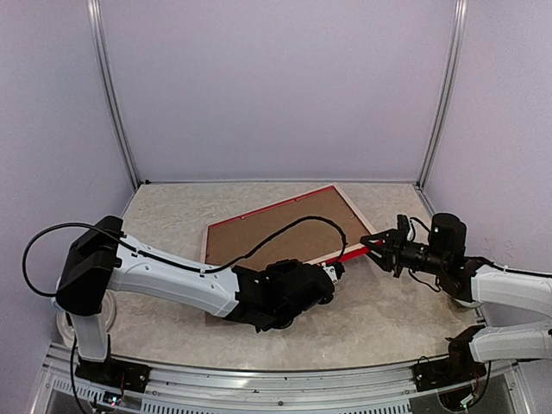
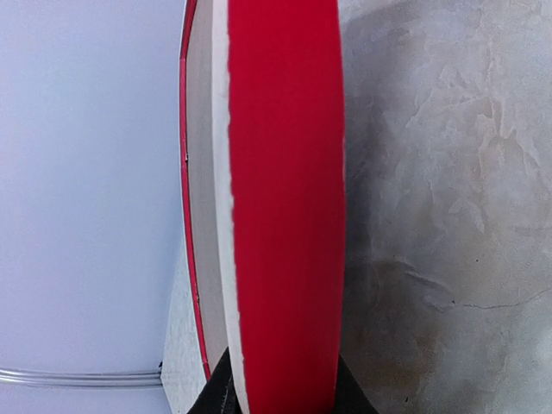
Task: Put the photo into the frame
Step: Pass from the right arm to the left, then turn over the photo frame.
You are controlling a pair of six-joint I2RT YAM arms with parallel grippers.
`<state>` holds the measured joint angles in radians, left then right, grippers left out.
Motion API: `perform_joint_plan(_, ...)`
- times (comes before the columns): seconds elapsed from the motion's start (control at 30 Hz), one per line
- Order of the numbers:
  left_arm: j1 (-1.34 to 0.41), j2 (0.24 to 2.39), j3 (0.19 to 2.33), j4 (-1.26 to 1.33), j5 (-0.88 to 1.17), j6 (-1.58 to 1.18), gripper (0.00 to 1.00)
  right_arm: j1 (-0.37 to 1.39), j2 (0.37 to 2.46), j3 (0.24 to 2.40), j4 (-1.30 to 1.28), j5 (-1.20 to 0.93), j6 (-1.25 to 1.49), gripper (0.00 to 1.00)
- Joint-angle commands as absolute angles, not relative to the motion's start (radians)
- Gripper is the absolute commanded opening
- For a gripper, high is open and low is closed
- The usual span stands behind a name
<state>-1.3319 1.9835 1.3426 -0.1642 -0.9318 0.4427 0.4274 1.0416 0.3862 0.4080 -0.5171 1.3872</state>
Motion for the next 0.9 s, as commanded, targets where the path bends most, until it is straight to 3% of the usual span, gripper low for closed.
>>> perform_joint_plan(0.0,-1.318,1.983,1.322,-0.164,-0.937,0.445,0.0,0.443,1.0,0.433,0.499,-0.529,1.375,0.26)
perform_joint_plan(0.1,-1.315,1.975,1.323,-0.156,-0.944,0.445,0.0,0.443,1.002,0.434,0.501,-0.532,1.37,0.35)
perform_joint_plan(0.27,-1.303,1.939,1.339,-0.155,-0.944,0.421,0.0,0.443,0.998,0.468,0.451,-0.54,1.29,0.8)
perform_joint_plan(0.37,-1.291,1.909,1.353,-0.158,-0.94,0.404,0.0,0.443,0.987,0.484,0.433,-0.548,1.241,0.98)
perform_joint_plan(0.6,-1.272,1.859,1.398,-0.168,-0.941,0.385,0.0,0.443,0.938,0.549,0.299,-0.541,1.127,0.99)
perform_joint_plan(0.87,-1.261,1.804,1.485,-0.225,-0.902,0.363,0.0,0.438,0.831,0.668,0.014,-0.381,0.952,0.99)
